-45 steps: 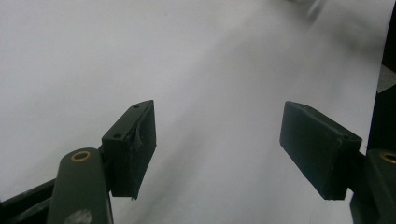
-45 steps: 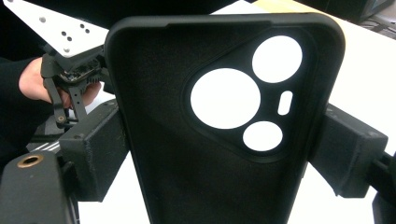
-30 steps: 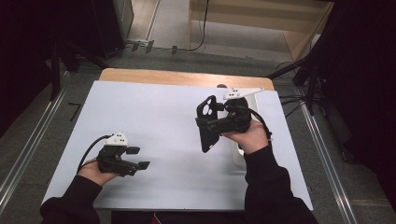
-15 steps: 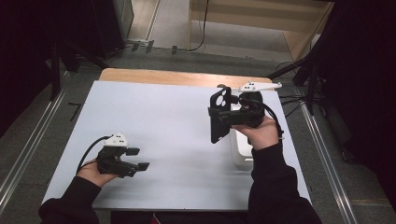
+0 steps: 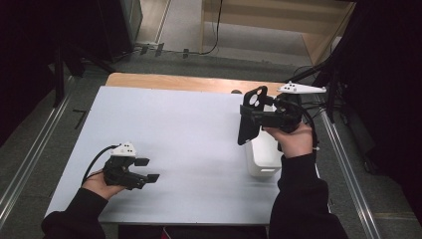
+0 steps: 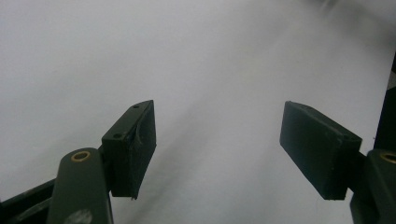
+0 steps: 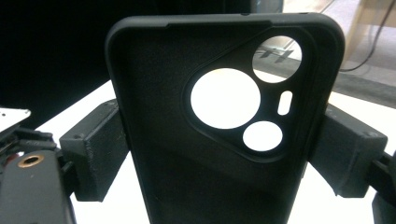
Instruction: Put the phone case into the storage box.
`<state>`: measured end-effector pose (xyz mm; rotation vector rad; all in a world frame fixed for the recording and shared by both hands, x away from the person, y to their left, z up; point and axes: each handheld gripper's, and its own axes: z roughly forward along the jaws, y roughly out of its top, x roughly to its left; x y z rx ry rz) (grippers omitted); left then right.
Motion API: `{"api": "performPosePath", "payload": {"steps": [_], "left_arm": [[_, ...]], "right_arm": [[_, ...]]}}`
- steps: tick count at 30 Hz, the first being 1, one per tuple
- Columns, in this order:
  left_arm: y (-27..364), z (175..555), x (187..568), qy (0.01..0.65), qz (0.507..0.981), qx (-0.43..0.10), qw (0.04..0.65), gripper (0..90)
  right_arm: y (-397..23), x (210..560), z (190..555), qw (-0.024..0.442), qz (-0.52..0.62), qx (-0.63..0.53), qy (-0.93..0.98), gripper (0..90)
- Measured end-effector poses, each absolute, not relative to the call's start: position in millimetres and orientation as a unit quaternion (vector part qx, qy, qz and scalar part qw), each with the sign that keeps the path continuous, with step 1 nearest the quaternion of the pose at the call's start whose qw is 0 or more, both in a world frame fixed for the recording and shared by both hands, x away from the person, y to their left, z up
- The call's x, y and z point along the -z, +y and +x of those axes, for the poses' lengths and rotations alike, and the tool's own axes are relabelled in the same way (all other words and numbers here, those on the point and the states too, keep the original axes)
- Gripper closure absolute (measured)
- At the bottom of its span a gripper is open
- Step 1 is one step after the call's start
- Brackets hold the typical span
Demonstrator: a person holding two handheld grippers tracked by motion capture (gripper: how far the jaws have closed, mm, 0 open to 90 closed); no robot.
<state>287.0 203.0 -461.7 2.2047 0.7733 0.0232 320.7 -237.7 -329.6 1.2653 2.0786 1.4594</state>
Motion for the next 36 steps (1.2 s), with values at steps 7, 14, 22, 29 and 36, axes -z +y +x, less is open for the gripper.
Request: {"api": "performPosePath", "payload": {"steps": [7,14,22,29,36], "left_arm": [[203.8,287.9,461.6,0.305,0.869,-0.011,0.391,26.7],[204.6,288.4,461.1,0.309,0.866,-0.01,0.394,26.7],[204.6,288.7,461.0,0.31,0.865,-0.01,0.394,26.7],[203.1,288.7,459.9,0.311,0.864,-0.013,0.395,26.7],[202.8,290.1,460.5,0.311,0.864,-0.012,0.395,26.7]], "right_arm": [[-247.8,328.3,320.4,0.169,0.46,-0.504,0.711,12.2],[-253.9,329.2,321.5,0.189,0.469,-0.497,0.705,12.1],[-263.3,335.1,324.7,0.218,0.492,-0.486,0.689,12.1],[-274.3,340.2,330.6,0.236,0.522,-0.485,0.661,12.1],[-275.3,341.5,344.8,0.246,0.533,-0.475,0.656,12.1]]}}
